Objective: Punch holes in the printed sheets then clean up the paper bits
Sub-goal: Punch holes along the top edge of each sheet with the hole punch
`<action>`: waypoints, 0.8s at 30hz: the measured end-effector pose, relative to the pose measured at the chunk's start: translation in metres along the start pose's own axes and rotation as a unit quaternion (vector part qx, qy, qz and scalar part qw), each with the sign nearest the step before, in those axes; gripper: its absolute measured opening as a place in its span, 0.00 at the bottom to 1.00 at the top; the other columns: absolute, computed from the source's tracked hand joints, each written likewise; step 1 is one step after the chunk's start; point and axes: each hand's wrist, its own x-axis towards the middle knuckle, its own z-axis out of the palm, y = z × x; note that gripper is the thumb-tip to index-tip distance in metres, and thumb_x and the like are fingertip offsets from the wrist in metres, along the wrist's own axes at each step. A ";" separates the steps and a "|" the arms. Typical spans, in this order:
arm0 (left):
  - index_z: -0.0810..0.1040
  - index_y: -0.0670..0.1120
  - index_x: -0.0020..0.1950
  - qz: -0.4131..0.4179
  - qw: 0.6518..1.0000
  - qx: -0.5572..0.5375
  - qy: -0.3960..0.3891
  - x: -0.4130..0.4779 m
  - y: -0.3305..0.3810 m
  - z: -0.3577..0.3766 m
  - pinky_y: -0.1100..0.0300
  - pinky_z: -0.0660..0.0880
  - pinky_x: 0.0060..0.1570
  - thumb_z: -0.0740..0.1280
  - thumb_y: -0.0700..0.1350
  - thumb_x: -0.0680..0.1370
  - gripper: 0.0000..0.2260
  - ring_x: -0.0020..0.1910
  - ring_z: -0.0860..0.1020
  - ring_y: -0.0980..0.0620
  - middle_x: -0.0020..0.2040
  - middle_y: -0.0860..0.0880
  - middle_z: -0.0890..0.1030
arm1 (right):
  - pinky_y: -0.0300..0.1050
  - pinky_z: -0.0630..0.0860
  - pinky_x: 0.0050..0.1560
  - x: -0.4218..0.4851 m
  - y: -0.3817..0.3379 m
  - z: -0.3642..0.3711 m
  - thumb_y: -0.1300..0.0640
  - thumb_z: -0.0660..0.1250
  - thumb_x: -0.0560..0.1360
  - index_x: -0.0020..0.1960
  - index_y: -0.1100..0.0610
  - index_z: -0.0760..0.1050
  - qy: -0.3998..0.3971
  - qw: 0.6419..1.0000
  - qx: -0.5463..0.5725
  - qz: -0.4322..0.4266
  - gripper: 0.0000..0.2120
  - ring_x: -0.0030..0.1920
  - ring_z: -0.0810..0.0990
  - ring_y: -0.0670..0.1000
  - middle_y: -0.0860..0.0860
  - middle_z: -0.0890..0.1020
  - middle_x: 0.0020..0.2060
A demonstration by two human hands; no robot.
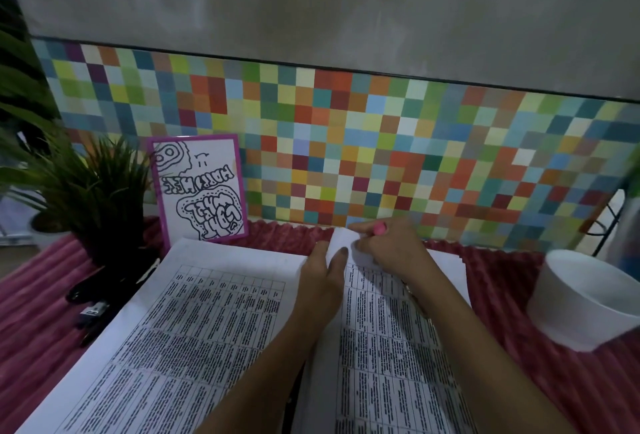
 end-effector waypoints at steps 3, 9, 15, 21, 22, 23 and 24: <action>0.77 0.40 0.52 0.010 1.000 -0.015 0.022 0.001 -0.004 0.001 0.55 0.75 0.44 0.64 0.43 0.81 0.07 0.43 0.78 0.47 0.44 0.43 0.81 | 0.47 0.76 0.38 -0.004 0.002 0.005 0.66 0.68 0.73 0.56 0.52 0.83 0.021 1.000 -0.001 -0.024 0.15 0.34 0.76 0.53 0.54 0.82 0.57; 0.77 0.42 0.45 -0.004 0.999 -0.038 0.024 0.001 -0.008 0.000 0.66 0.71 0.37 0.65 0.43 0.81 0.06 0.35 0.74 0.58 0.37 0.48 0.79 | 0.49 0.79 0.51 -0.010 0.019 0.026 0.54 0.69 0.74 0.57 0.53 0.81 0.108 0.988 -0.099 -0.050 0.12 0.50 0.80 0.50 0.47 0.82 0.52; 0.77 0.40 0.45 -0.010 0.999 -0.040 0.023 0.001 -0.011 0.000 0.58 0.72 0.38 0.65 0.45 0.81 0.09 0.36 0.75 0.51 0.38 0.42 0.79 | 0.50 0.78 0.48 -0.017 0.014 0.029 0.57 0.71 0.73 0.42 0.48 0.74 0.146 0.981 -0.100 -0.080 0.07 0.48 0.78 0.51 0.46 0.78 0.44; 0.73 0.49 0.63 0.053 0.998 -0.001 0.016 -0.004 -0.007 0.001 0.66 0.75 0.51 0.64 0.50 0.78 0.14 0.52 0.79 0.59 0.52 0.55 0.81 | 0.45 0.73 0.45 -0.011 0.016 0.022 0.59 0.69 0.73 0.39 0.49 0.76 0.107 0.984 -0.101 -0.100 0.07 0.46 0.77 0.50 0.47 0.79 0.42; 0.72 0.49 0.65 0.064 0.998 0.009 0.019 -0.005 -0.006 0.002 0.63 0.75 0.54 0.64 0.50 0.77 0.17 0.54 0.79 0.57 0.54 0.54 0.81 | 0.44 0.73 0.44 -0.009 0.018 0.022 0.58 0.68 0.73 0.40 0.49 0.77 0.103 0.985 -0.093 -0.099 0.05 0.45 0.78 0.50 0.48 0.81 0.42; 0.72 0.48 0.66 0.073 0.997 0.013 0.023 -0.004 -0.006 0.002 0.59 0.76 0.55 0.64 0.50 0.77 0.18 0.55 0.79 0.55 0.56 0.53 0.81 | 0.45 0.75 0.44 -0.008 0.018 0.023 0.57 0.68 0.72 0.42 0.49 0.79 0.097 0.987 -0.088 -0.094 0.03 0.45 0.79 0.50 0.48 0.82 0.43; 0.73 0.48 0.67 0.075 0.997 0.010 0.026 -0.005 -0.005 0.002 0.55 0.77 0.56 0.65 0.50 0.76 0.19 0.55 0.79 0.54 0.56 0.53 0.81 | 0.46 0.76 0.46 -0.006 0.019 0.024 0.54 0.66 0.71 0.46 0.50 0.81 0.094 0.988 -0.087 -0.090 0.06 0.47 0.80 0.50 0.48 0.83 0.46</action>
